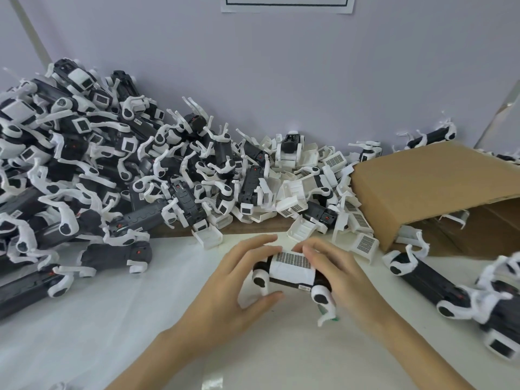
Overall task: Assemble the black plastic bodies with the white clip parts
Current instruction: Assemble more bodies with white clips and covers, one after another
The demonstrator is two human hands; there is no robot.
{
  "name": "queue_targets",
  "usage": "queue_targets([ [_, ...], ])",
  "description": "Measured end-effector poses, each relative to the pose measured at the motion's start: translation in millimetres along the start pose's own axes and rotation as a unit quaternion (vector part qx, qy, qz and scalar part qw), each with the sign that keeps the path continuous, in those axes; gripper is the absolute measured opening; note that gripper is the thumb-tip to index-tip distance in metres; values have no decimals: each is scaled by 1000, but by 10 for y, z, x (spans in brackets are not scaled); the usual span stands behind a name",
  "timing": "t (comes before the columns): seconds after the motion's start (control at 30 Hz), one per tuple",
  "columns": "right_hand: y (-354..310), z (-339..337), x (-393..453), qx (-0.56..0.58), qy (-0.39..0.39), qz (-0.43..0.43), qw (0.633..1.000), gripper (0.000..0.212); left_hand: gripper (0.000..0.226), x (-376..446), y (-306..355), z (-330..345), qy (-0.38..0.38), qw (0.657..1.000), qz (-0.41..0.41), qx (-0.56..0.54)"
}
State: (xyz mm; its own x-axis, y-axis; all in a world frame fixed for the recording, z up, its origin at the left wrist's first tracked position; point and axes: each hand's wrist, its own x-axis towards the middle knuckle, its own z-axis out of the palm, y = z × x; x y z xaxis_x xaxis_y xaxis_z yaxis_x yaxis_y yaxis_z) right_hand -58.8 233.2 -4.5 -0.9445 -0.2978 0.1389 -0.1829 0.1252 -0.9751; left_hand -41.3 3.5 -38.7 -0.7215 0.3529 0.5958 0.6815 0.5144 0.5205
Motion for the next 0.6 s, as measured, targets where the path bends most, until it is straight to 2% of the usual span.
queue_targets([
  [0.07, 11, 21, -12, 6, -14, 2, 1000, 37, 48, -3, 39, 37, 32, 999, -3, -21],
  [0.13, 25, 42, -30, -34, -18, -43, 998, 36, 40, -9, 60, 48, 53, 998, -18, -18],
  [0.2, 46, 32, -49, -152, -17, -113, 982, 37, 36, -11, 66, 45, 61, 997, -43, -16],
  [0.3, 129, 41, -46, -337, -24, -175, 925, 51, 32, -5, 86, 41, 65, 993, -86, -45],
  [0.43, 185, 98, -29, -370, 20, -207, 906, 55, 31, 2, 87, 7, 58, 993, -94, -51],
  [0.6, 177, 114, -17, -387, 88, -274, 876, 53, 40, 46, 103, -20, 74, 994, -75, -36],
])
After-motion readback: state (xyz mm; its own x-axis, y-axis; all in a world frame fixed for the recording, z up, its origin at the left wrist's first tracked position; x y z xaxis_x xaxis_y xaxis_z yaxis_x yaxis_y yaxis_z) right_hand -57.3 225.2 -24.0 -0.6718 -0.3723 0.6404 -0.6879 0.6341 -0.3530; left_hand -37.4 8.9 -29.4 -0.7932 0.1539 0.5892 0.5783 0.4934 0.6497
